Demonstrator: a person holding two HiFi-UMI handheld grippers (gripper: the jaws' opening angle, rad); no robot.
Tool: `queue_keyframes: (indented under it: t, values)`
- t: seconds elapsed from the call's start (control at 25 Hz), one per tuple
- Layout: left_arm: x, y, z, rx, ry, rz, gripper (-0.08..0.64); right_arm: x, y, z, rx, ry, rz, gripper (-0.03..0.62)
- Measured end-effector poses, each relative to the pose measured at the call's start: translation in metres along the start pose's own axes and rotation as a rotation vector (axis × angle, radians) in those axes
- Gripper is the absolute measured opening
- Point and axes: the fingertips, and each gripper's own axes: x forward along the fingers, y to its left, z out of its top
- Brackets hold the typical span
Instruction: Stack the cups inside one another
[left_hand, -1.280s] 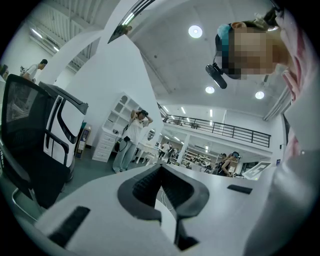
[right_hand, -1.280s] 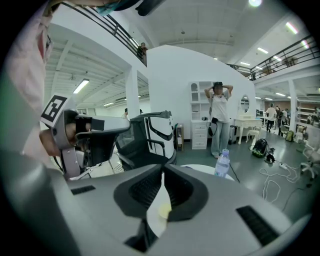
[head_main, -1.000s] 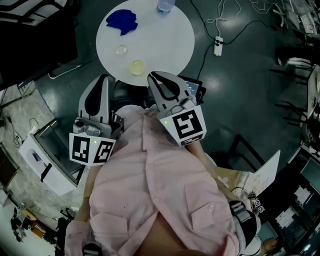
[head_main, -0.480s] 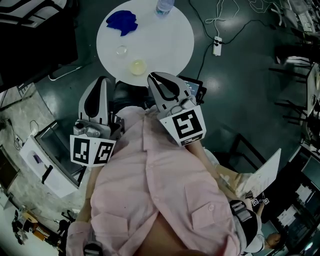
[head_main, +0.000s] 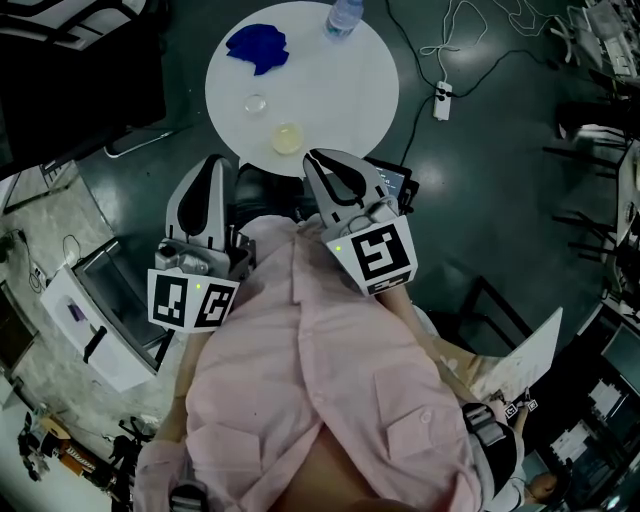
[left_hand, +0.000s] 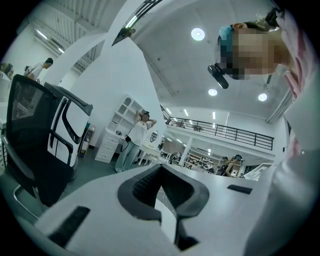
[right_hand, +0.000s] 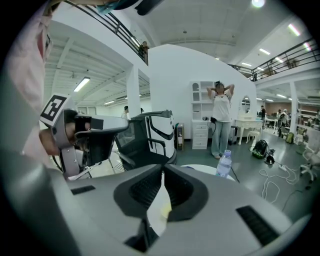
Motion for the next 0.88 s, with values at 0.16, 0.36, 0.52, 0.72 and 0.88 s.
queue_keyframes:
  t: [0.16, 0.36, 0.52, 0.72, 0.88]
  values:
    - [0.002, 0.002, 0.0, -0.003, 0.0, 0.001, 0.009, 0.002, -0.001, 0.001, 0.002, 0.001, -0.002, 0.037]
    - [0.006, 0.002, 0.001, 0.0, 0.001, -0.002, 0.009, 0.004, -0.007, 0.001, 0.01, -0.003, -0.006, 0.037]
    - [0.008, 0.001, 0.001, 0.0, 0.001, -0.005, 0.009, 0.006, -0.029, 0.006, 0.011, -0.024, -0.052, 0.037]
    - [0.011, 0.003, 0.0, -0.006, 0.0, 0.001, 0.009, 0.024, -0.059, 0.0, -0.011, 0.016, -0.076, 0.038]
    - [0.013, 0.003, 0.002, -0.011, -0.008, 0.007, 0.009, 0.054, -0.068, -0.023, -0.024, 0.102, -0.057, 0.04]
